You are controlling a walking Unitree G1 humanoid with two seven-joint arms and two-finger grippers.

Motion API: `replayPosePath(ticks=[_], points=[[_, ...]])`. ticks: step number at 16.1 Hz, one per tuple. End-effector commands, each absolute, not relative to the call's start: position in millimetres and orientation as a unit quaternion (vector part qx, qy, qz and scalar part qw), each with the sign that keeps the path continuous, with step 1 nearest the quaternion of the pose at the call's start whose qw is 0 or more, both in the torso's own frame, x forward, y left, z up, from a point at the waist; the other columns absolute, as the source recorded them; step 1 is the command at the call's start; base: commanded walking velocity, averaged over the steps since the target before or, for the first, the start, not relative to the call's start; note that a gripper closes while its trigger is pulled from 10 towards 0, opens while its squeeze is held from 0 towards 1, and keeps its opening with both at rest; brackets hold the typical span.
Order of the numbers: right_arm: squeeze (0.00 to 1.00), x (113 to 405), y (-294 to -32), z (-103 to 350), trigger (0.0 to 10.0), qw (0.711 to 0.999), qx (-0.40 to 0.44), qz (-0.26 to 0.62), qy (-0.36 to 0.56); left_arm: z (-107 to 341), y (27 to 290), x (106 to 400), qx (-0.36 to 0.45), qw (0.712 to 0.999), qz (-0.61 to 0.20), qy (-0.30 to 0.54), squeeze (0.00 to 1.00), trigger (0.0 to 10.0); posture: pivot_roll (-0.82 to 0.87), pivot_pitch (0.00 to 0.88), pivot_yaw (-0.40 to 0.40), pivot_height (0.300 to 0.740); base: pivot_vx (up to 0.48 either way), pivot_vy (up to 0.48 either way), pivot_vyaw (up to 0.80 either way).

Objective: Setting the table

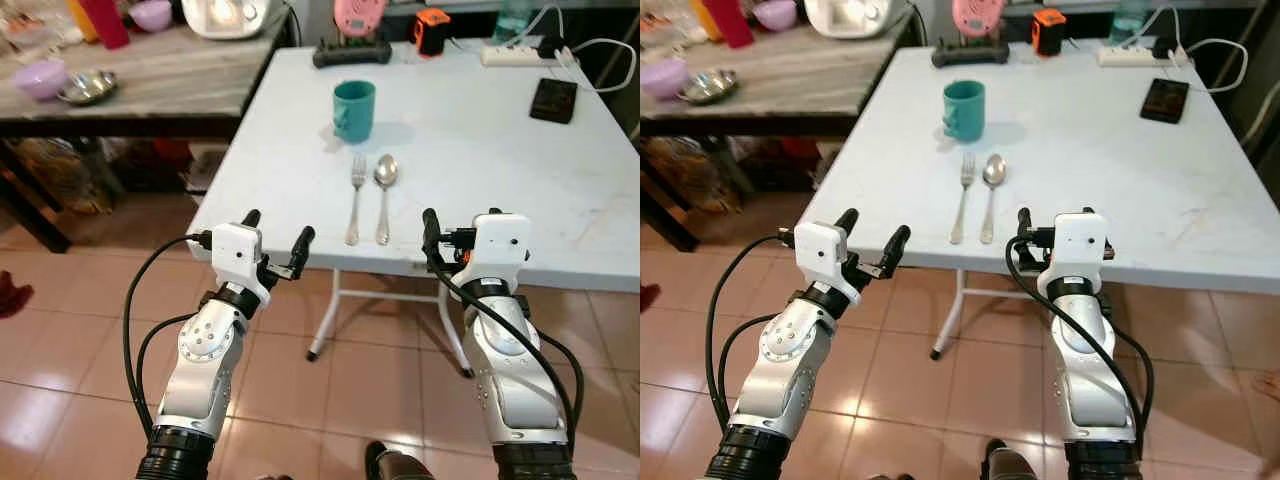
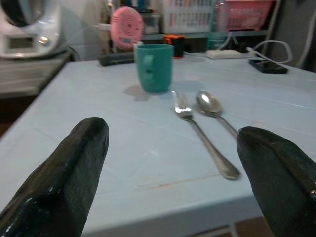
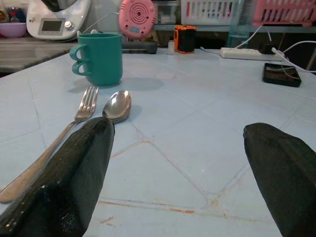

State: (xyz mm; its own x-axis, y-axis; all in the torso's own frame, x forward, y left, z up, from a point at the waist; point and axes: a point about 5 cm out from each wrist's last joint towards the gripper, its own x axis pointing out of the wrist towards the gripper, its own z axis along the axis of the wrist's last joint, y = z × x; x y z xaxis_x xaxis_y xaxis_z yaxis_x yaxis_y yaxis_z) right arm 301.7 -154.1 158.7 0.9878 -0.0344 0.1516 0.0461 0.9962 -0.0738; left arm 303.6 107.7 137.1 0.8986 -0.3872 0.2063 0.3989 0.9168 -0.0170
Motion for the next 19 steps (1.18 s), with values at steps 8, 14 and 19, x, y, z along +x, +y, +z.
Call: replayPosePath(ticks=[8, 14, 19], points=[[0.0, 300.6, -147.5, 162.9, 10.0, 0.996, -0.028, -0.012, -0.088, 140.7, 110.8, 301.3, -0.026, 0.97, -0.219, -0.105, 0.0, 10.0, -0.21, 0.137, 0.132, 0.74, 0.27, 0.065, 0.0], [0.0, 300.2, -146.0, 162.2, 10.0, 0.996, -0.027, -0.012, -0.09, 140.9, 109.7, 301.9, -0.03, 0.968, -0.225, -0.102, 0.0, 10.0, -0.21, 0.135, 0.137, 0.74, 0.331, 0.224, 0.0], [0.0, 299.7, -146.4, 161.7, 10.0, 0.996, -0.028, -0.011, -0.089, 136.8, 111.9, 299.0, -0.026, 0.97, -0.222, -0.096, 0.0, 10.0, -0.2, 0.138, 0.134, 0.74, 0.0, 0.0, 0.0]])
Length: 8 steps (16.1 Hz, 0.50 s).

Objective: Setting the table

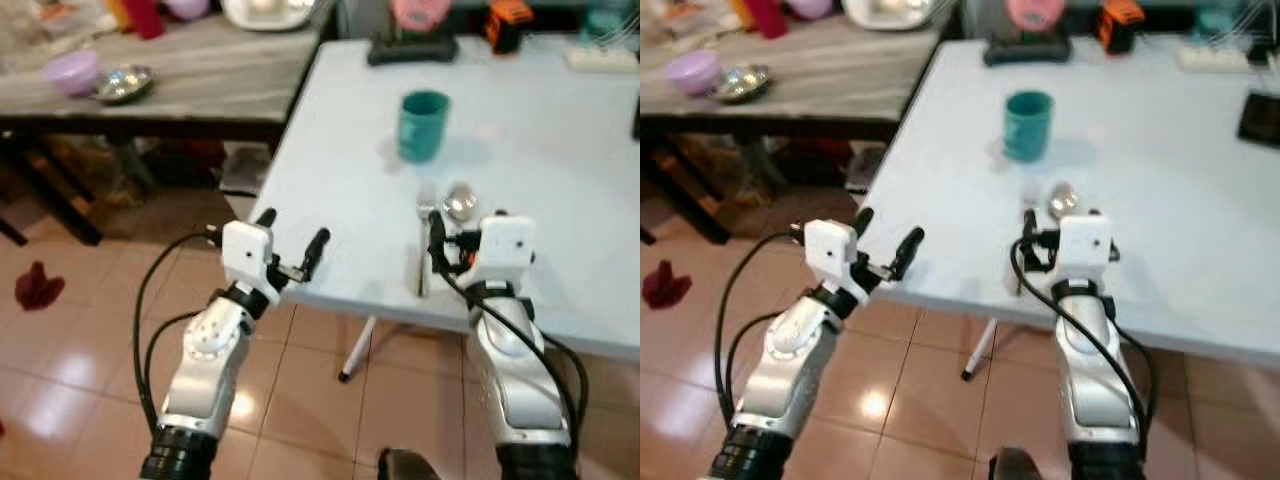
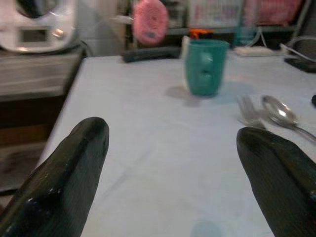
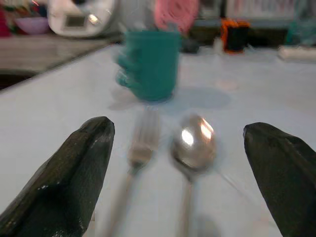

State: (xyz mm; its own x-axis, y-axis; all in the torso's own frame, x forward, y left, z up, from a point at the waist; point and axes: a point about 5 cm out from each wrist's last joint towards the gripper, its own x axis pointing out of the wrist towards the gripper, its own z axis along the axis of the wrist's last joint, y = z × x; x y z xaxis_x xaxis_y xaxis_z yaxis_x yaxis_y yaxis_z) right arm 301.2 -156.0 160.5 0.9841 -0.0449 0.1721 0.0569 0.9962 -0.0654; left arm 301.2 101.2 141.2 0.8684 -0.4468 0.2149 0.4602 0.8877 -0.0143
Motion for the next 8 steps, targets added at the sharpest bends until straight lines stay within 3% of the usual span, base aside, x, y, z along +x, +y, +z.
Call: replayPosePath(ticks=[1, 6, 8], points=[[0.0, 299.7, -146.4, 161.6, 10.0, 0.996, -0.027, -0.011, -0.089, 137.0, 112.0, 298.9, -0.027, 0.97, -0.223, -0.096, 0.0, 10.0, -0.2, 0.138, 0.134, 0.74, 0.0, 0.0, 0.0], [0.0, 300.5, -145.6, 162.2, 10.0, 0.995, -0.031, -0.013, -0.091, 137.4, 109.2, 299.1, -0.024, 0.969, -0.228, -0.096, 0.0, 10.0, -0.2, 0.139, 0.13, 0.74, 0.0, 0.0, 0.0], [0.0, 301.2, -152.6, 160.9, 10.0, 0.995, -0.042, -0.039, -0.083, 132.9, 103.2, 294.0, -0.01, 0.957, -0.276, -0.086, 0.0, 10.0, -0.2, 0.139, 0.13, 0.74, 0.0, 0.0, 0.0]])
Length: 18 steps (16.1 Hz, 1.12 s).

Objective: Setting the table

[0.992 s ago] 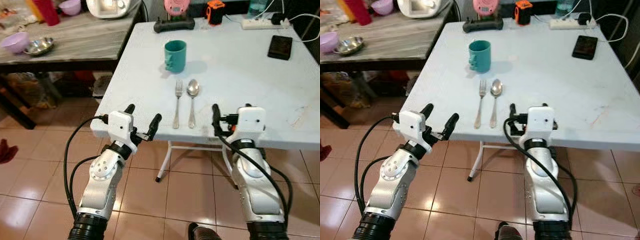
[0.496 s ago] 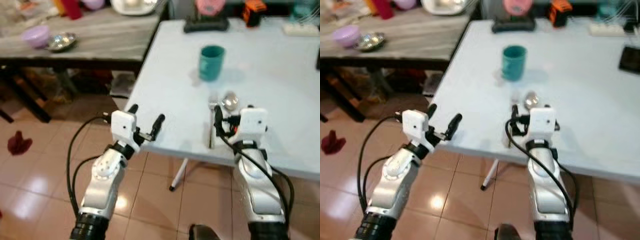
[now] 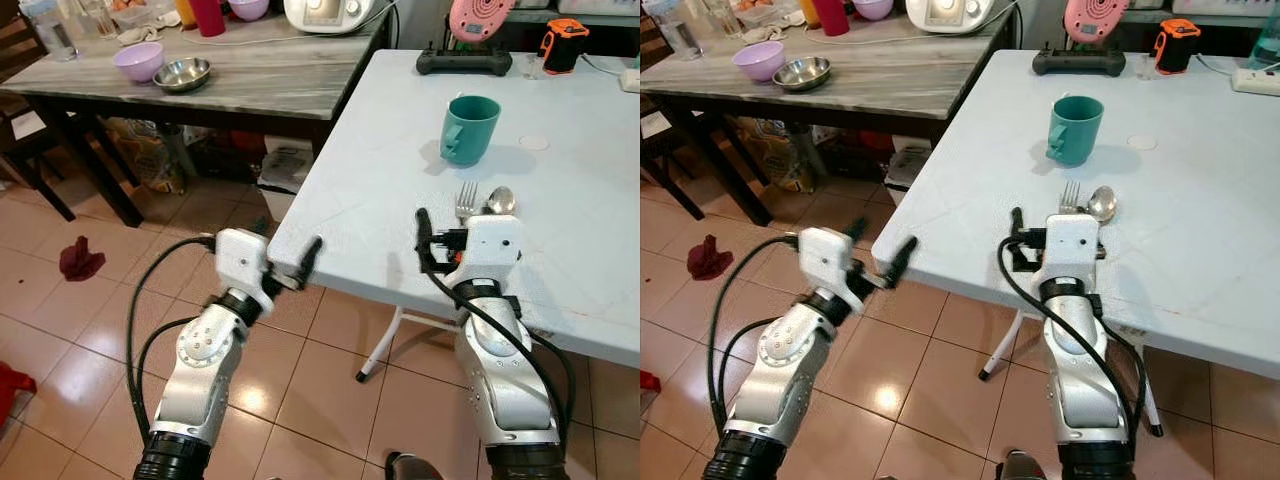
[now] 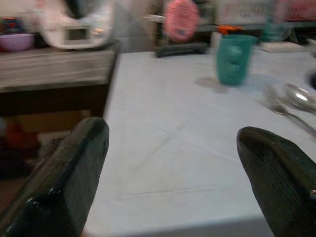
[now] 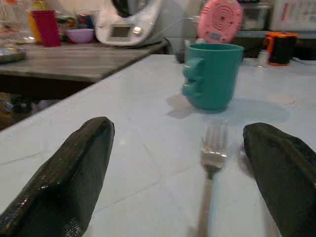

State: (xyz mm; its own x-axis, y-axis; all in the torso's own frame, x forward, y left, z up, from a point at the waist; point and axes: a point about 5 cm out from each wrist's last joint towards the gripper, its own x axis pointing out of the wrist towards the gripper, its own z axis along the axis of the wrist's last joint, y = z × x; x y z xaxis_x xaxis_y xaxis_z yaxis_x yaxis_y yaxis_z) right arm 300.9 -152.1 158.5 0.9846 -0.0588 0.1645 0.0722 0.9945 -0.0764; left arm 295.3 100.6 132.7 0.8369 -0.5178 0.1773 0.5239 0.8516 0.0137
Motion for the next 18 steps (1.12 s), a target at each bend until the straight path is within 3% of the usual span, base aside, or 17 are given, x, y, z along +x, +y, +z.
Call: replayPosePath(ticks=[1, 10, 18], points=[[0.0, 301.8, -158.5, 159.6, 10.0, 0.994, -0.046, -0.056, -0.077, 132.2, 101.0, 291.0, -0.002, 0.949, -0.304, -0.085, 0.0, 10.0, -0.21, 0.143, 0.128, 0.74, 0.0, 0.0, 0.0], [0.0, 309.1, -168.2, 154.0, 10.0, 0.995, -0.035, -0.088, -0.043, 127.5, 98.7, 277.3, 0.034, 0.907, -0.414, -0.074, 0.0, 10.0, -0.21, 0.157, 0.119, 0.74, 0.0, 0.0, 0.0], [0.0, 320.6, -165.6, 148.9, 10.0, 0.995, 0.0, -0.1, -0.001, 130.4, 99.1, 277.6, 0.037, 0.903, -0.42, -0.078, 0.0, 10.0, -0.21, 0.169, 0.121, 0.74, 0.0, 0.0, 0.0]])
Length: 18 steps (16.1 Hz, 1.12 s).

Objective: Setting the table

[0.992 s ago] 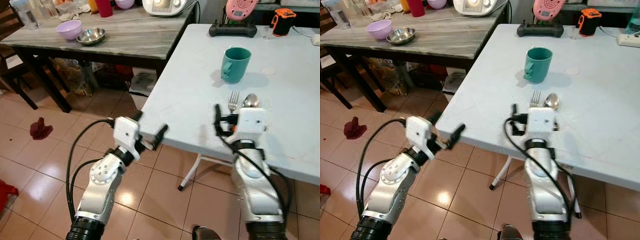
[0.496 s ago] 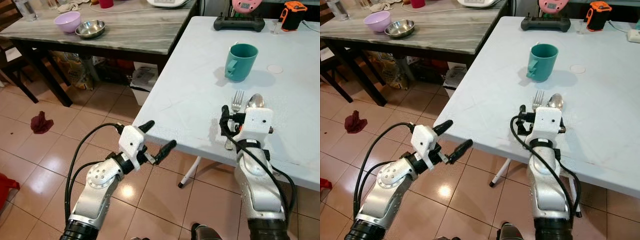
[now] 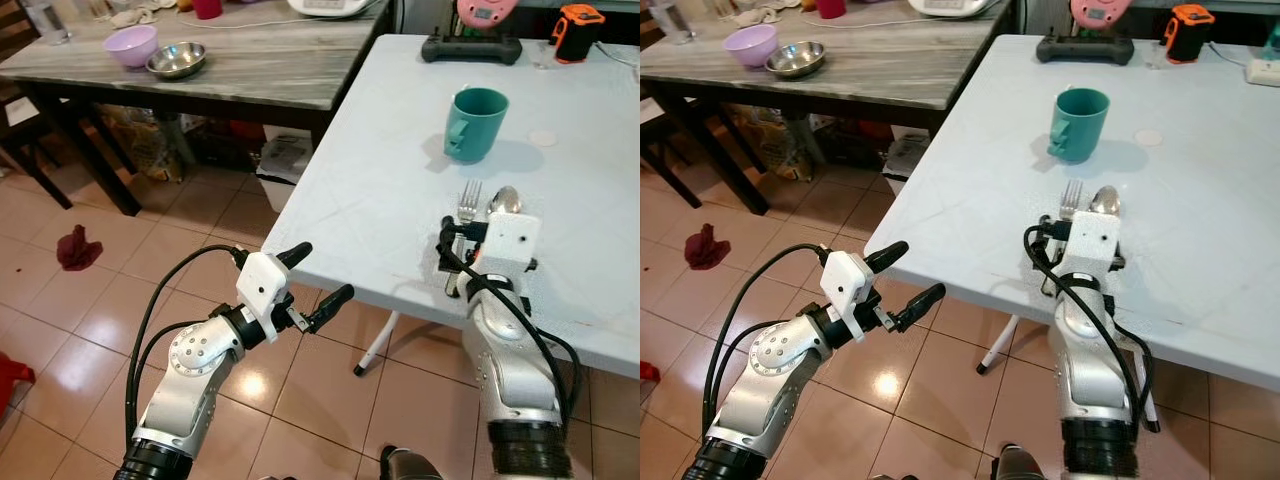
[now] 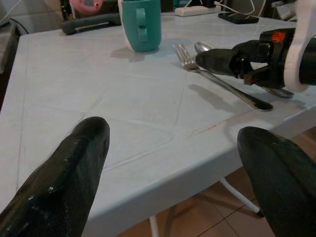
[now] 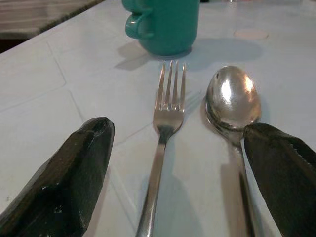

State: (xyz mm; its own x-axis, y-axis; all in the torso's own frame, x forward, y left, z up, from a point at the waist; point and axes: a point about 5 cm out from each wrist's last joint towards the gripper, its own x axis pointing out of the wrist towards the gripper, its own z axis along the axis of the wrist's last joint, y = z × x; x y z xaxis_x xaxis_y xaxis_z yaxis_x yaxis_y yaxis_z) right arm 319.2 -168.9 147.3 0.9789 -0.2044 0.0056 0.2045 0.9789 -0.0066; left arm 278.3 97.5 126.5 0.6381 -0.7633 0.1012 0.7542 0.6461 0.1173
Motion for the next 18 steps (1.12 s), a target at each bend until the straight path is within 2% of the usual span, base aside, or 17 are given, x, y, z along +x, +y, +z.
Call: replayPosePath(ticks=[1, 4, 5, 6, 8, 9, 10, 12, 13, 18], points=[[0.0, 323.5, -163.2, 149.7, 10.0, 0.995, 0.003, -0.098, 0.001, 129.4, 98.0, 276.4, 0.037, 0.903, -0.422, -0.077, 0.0, 10.0, -0.21, 0.169, 0.121, 0.74, 0.0, 0.0, 0.0], [0.0, 330.6, -156.2, 152.9, 9.8, 0.996, 0.005, -0.089, 0.005, 128.9, 96.4, 275.1, 0.036, 0.9, -0.427, -0.077, 0.0, 10.0, -0.21, 0.172, 0.121, 0.74, 0.0, 0.0, 0.0], [0.0, 331.5, -154.8, 152.7, 6.1, 0.996, 0.004, -0.088, 0.007, 128.8, 96.3, 275.0, 0.036, 0.9, -0.427, -0.077, 0.0, 10.0, -0.21, 0.172, 0.121, 0.74, 0.0, 0.0, 0.0], [0.0, 332.6, -152.7, 150.6, 0.0, 0.996, 0.003, -0.084, 0.018, 129.0, 95.9, 274.7, 0.036, 0.9, -0.428, -0.077, 0.0, 10.0, -0.21, 0.174, 0.119, 0.74, 0.0, 0.0, 0.0], [0.0, 333.8, -153.2, 144.3, 0.4, 0.995, 0.0, -0.089, 0.039, 128.9, 95.6, 274.3, 0.035, 0.899, -0.429, -0.077, 0.0, 10.0, -0.21, 0.176, 0.118, 0.74, 0.0, 0.0, 0.0], [0.0, 334.6, -154.1, 142.6, 1.5, 0.995, -0.001, -0.092, 0.046, 128.6, 95.5, 273.9, 0.034, 0.899, -0.429, -0.076, 0.0, 10.0, -0.21, 0.176, 0.117, 0.74, 0.0, 0.0, 0.0], [0.0, 335.0, -154.6, 142.3, 1.7, 0.995, 0.0, -0.093, 0.047, 128.6, 95.3, 273.9, 0.034, 0.899, -0.429, -0.076, 0.0, 10.0, -0.21, 0.176, 0.118, 0.74, 0.0, 0.0, 0.0], [0.0, 337.5, -159.0, 140.4, 0.8, 0.994, 0.004, -0.097, 0.055, 128.3, 94.9, 273.6, 0.033, 0.899, -0.431, -0.075, 0.0, 10.0, -0.21, 0.176, 0.118, 0.74, 0.0, 0.0, 0.0], [0.0, 338.5, -162.2, 139.5, 0.0, 0.993, 0.006, -0.1, 0.061, 128.3, 94.5, 273.4, 0.033, 0.898, -0.432, -0.075, 0.0, 10.0, -0.21, 0.177, 0.118, 0.74, 0.0, 0.0, 0.0], [0.0, 340.7, -171.8, 134.1, 0.0, 0.99, 0.019, -0.108, 0.093, 128.6, 94.3, 272.9, 0.032, 0.896, -0.437, -0.074, 0.0, 10.0, -0.21, 0.18, 0.116, 0.74, 0.0, 0.0, 0.0]])
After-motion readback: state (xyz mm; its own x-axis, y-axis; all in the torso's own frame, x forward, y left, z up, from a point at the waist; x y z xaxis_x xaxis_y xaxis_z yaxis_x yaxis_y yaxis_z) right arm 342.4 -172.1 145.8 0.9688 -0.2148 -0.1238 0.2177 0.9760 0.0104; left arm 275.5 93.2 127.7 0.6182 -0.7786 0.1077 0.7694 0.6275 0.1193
